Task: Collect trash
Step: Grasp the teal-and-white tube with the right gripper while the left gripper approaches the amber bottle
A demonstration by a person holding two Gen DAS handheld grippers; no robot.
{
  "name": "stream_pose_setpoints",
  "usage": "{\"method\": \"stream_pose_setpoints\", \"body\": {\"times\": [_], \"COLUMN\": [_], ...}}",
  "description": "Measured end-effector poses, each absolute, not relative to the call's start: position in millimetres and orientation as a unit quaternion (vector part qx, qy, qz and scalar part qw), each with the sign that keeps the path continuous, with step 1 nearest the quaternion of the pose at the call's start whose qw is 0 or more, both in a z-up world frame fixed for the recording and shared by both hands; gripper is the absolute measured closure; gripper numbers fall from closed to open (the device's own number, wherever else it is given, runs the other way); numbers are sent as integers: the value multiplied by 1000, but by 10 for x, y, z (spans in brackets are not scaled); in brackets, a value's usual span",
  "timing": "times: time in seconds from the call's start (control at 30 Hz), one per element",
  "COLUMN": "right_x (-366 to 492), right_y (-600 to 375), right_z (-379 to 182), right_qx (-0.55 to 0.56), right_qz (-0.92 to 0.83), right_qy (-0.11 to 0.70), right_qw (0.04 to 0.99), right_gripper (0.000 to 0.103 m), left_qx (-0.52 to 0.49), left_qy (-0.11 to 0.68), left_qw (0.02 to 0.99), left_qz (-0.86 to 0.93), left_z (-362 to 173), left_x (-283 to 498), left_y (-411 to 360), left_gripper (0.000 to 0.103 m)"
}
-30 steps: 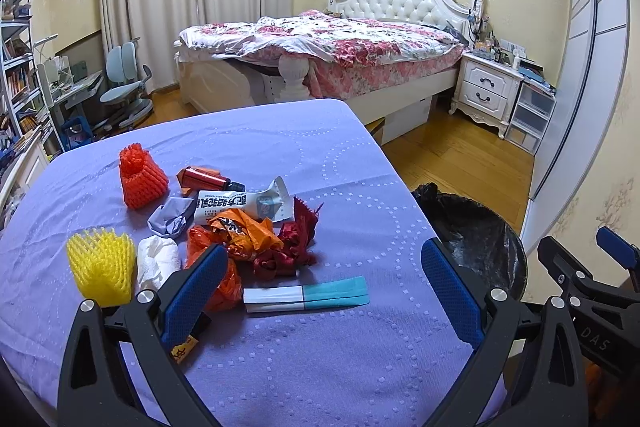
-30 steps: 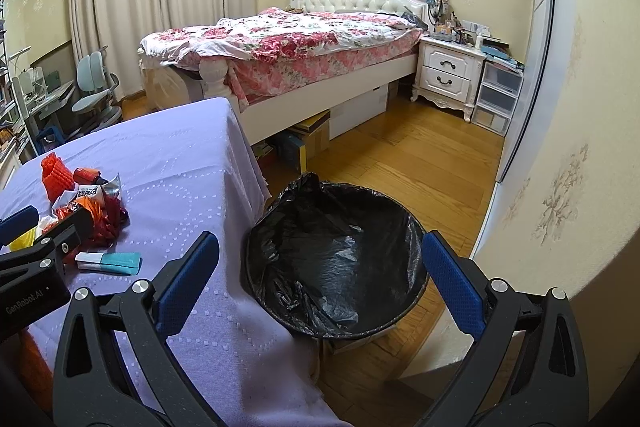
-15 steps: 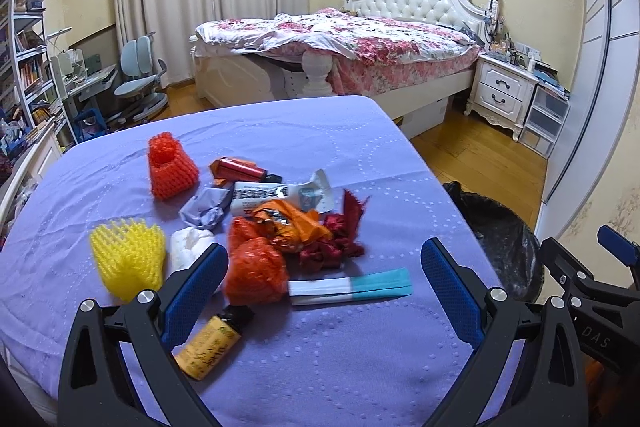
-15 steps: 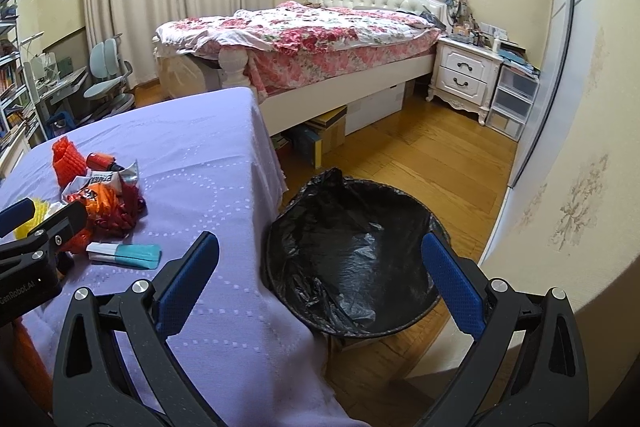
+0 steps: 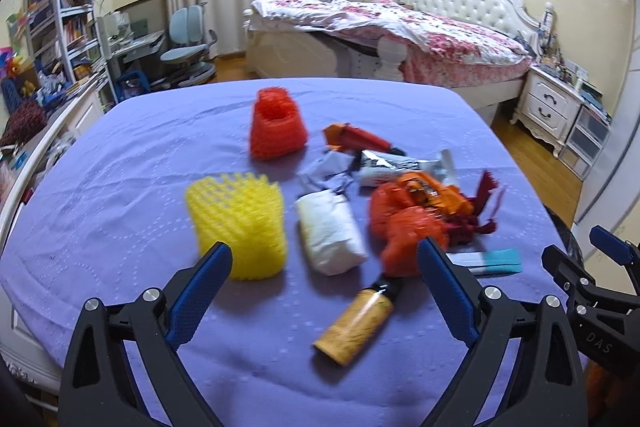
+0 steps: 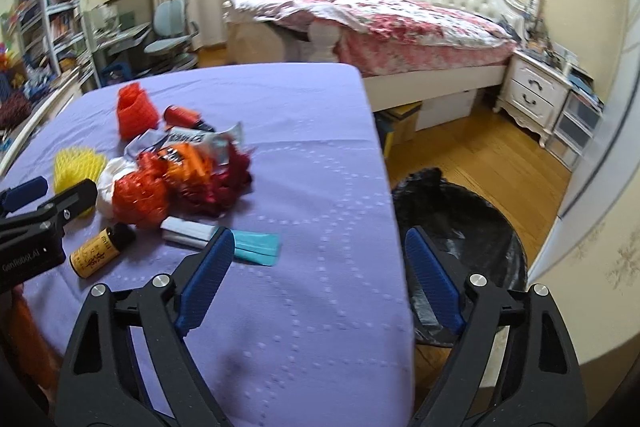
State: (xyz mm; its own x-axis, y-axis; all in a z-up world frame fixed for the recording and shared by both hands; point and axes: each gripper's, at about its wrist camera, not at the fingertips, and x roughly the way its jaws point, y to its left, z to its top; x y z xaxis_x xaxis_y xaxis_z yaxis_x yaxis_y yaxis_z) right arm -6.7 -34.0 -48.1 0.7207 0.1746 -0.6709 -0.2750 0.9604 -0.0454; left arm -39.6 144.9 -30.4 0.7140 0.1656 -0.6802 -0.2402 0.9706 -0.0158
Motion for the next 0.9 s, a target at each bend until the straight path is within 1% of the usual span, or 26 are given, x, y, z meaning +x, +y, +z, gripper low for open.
{"method": "stream_pose_setpoints", "body": {"times": [0.33, 0.57, 0.67, 0.73, 0.9], "right_x": [280, 73, -16, -28, 278], "right_y": [-160, -155, -116, -121, -219], "right_z": [-657, -791, -777, -688, -657], "right_qx": [-117, -113, -118, -136, -123], "right_qz": [87, 118, 125, 106, 80], "right_qy": [388, 429, 427, 399, 390], "right_qw": [910, 888, 888, 901, 909], "right_gripper": [18, 18, 18, 18, 18], "left_qx": [-73, -74, -76, -76, -75], "left_qy": [373, 379, 381, 380, 376], "left_qw": [914, 911, 910, 909, 911], "left_qz": [141, 145, 148, 150, 151], "left_z": [-409, -475, -497, -491, -473], "left_x": [-542, -583, -602, -620, -634], "left_y": [1836, 1907, 1922, 1923, 1921], "left_gripper": [10, 10, 10, 10, 10]}}
